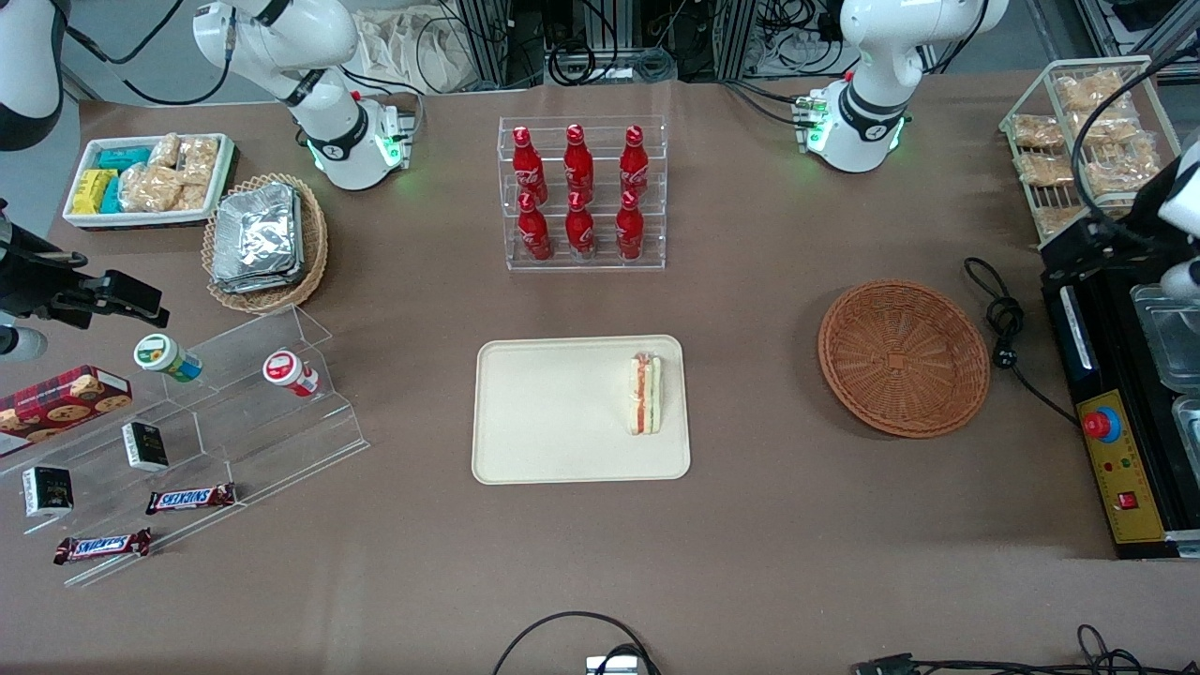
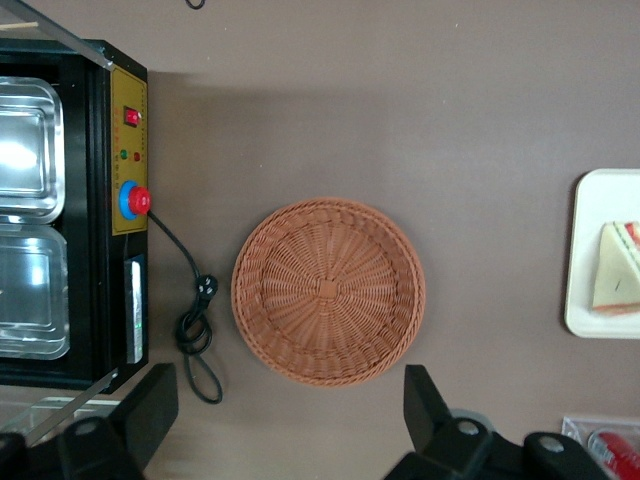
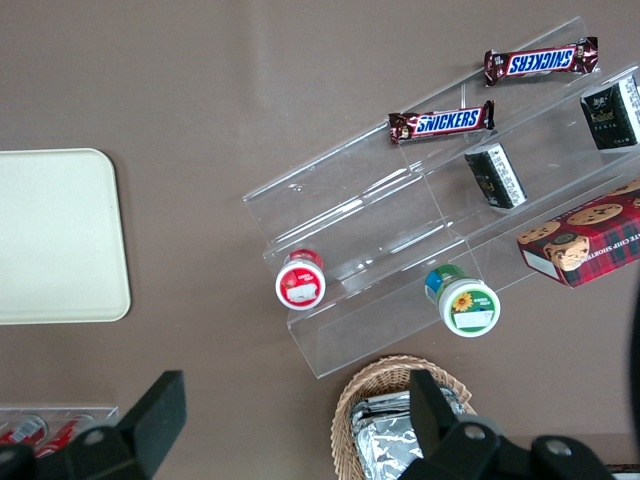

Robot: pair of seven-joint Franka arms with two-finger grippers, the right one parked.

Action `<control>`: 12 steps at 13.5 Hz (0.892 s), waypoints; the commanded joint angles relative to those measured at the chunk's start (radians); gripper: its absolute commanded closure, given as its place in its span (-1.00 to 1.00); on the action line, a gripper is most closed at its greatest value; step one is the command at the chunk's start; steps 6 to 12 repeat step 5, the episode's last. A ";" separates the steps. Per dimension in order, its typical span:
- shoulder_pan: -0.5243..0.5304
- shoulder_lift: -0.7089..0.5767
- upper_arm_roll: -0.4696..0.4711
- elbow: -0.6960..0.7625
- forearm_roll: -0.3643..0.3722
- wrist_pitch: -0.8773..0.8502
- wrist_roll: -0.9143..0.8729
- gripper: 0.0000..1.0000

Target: Place sandwich from basket to tray

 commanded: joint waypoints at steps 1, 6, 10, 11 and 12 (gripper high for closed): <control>-0.013 -0.066 0.016 -0.082 -0.015 0.005 0.031 -1.00; -0.019 -0.058 0.014 -0.087 -0.018 0.004 0.026 -1.00; -0.019 -0.058 0.014 -0.087 -0.018 0.004 0.026 -1.00; -0.019 -0.058 0.014 -0.087 -0.018 0.004 0.026 -1.00; -0.019 -0.058 0.014 -0.087 -0.018 0.004 0.026 -1.00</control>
